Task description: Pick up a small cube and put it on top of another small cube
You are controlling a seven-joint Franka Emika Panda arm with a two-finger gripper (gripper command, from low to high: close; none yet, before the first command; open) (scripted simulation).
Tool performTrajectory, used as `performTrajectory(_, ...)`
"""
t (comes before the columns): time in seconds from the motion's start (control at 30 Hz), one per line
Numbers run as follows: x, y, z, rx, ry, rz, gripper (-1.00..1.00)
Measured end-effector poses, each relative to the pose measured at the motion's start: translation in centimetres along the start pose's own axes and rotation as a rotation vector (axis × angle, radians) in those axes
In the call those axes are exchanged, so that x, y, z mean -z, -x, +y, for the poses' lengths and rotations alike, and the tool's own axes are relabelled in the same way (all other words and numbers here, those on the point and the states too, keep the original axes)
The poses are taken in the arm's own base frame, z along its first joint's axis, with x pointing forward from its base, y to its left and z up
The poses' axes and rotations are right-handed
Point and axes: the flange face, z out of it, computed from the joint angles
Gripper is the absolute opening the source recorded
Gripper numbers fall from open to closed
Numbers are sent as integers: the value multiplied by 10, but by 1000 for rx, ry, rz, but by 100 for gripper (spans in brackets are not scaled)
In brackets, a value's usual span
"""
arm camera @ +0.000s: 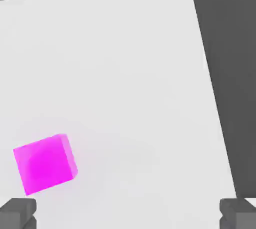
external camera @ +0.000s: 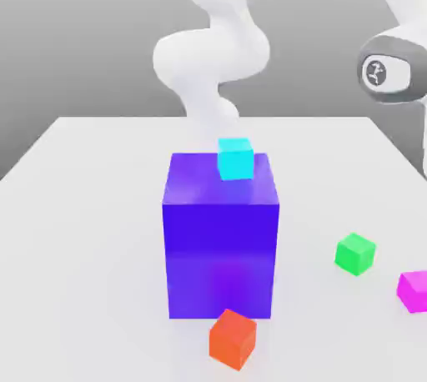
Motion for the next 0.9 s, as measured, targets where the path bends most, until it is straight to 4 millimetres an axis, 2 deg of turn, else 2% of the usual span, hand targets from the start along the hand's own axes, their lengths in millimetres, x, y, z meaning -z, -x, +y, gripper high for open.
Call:
performTrajectory(0.1, -50, 14, -28, 140, 7, -66, 0)
performTrajectory(0.23, -104, 20, -33, 166, 8, -78, 0)
performTrajectory(0.27, -113, 21, -33, 167, 7, -79, -100)
performTrajectory(0.47, -117, 22, -33, 167, 7, -81, -100)
performTrajectory(0.53, -104, 20, -33, 168, 8, -80, -100)
performTrajectory(0.67, -58, 19, -34, 168, 6, -81, -100)
performTrajectory(0.9, -12, 79, -46, 196, -25, -81, -100)
